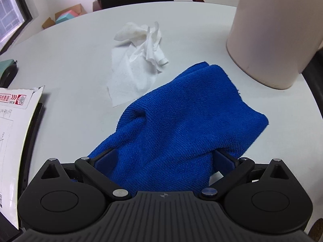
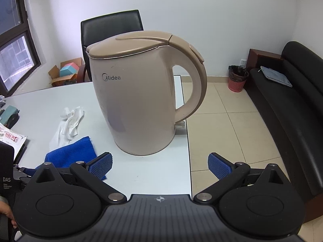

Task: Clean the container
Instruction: 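Close the left tool on the blue cloth and grasp it, then lift the blue cloth with the left tool while the right tool grasps the kettle handle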

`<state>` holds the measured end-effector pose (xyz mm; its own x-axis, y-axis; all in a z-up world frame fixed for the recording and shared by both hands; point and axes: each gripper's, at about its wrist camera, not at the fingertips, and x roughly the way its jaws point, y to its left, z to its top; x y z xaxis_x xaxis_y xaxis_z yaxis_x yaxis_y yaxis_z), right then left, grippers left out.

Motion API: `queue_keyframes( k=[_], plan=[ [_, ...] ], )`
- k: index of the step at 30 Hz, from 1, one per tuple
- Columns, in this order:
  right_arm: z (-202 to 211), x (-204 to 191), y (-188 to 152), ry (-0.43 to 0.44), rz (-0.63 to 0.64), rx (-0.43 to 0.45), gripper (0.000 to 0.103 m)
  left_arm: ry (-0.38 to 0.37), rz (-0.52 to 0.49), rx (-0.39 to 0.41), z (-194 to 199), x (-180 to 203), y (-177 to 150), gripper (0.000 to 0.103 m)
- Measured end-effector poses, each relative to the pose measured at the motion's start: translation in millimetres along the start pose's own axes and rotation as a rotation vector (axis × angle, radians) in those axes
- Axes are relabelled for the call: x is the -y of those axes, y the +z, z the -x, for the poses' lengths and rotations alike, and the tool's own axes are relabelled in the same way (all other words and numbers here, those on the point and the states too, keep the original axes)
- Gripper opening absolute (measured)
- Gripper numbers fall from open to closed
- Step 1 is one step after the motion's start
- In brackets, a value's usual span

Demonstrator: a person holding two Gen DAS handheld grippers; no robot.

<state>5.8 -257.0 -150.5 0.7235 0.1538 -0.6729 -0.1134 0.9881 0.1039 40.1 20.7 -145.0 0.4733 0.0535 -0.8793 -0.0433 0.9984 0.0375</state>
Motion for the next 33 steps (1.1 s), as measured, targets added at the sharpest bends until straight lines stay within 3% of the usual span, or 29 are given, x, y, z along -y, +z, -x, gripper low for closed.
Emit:
queue_keyframes(
  k=[7, 13, 15, 17, 20, 29, 33],
  plan=[
    [1.3, 5.1, 1.1, -0.015, -0.009, 0.006, 0.103, -0.005, -0.001, 0.008, -0.1, -2.6, 0.1, 0.099],
    [-0.1, 4.4, 3.1, -0.012, -0.007, 0.011, 0.103, -0.017, -0.037, 0.052, 9.5, -3.2, 0.2, 0.065],
    [-1.5, 2.8, 4.5, -0.007, -0.004, 0.012, 0.103, -0.023, -0.042, 0.061, 12.1, -4.6, 2.1, 0.043],
    [-2.3, 1.8, 7.0, -0.005, 0.001, 0.017, 0.103, -0.032, -0.039, 0.065, 13.4, -6.9, 4.4, 0.029],
    [-3.0, 0.5, 10.9, -0.001, 0.009, 0.025, 0.103, -0.073, -0.011, 0.064, 16.6, -13.9, 9.0, 0.016],
    [-12.2, 16.3, 39.9, -0.034, 0.036, 0.068, 0.101, -0.133, 0.015, 0.152, 59.8, -14.1, 28.5, 0.011],
    [-24.8, 28.4, 53.5, -0.048, 0.069, 0.063, 0.085, -0.17, 0.046, 0.195, 85.6, -14.6, 41.2, 0.011]
  ],
)
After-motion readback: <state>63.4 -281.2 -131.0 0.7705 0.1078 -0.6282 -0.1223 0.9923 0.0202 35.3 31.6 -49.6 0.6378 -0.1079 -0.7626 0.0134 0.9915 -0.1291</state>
